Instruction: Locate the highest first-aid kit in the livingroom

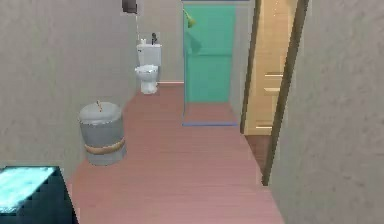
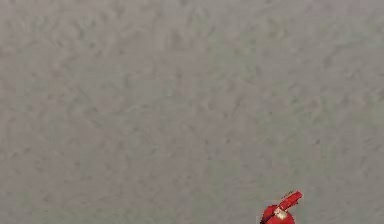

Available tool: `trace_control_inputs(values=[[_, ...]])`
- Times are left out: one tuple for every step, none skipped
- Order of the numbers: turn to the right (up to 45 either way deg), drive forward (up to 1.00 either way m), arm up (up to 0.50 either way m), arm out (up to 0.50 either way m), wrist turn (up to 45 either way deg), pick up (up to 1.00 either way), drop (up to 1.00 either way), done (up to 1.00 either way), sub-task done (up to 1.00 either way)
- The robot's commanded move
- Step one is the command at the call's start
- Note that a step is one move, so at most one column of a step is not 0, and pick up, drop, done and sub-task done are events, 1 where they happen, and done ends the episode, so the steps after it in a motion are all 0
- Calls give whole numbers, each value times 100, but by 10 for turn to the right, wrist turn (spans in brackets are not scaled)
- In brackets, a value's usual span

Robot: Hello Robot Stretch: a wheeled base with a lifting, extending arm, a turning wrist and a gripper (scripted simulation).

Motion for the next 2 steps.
trace_control_inputs(values=[[-450, 0, 0, 0, 0, 0, 0, 0, 0], [-450, 0, 0, 0, 0, 0, 0, 0, 0]])
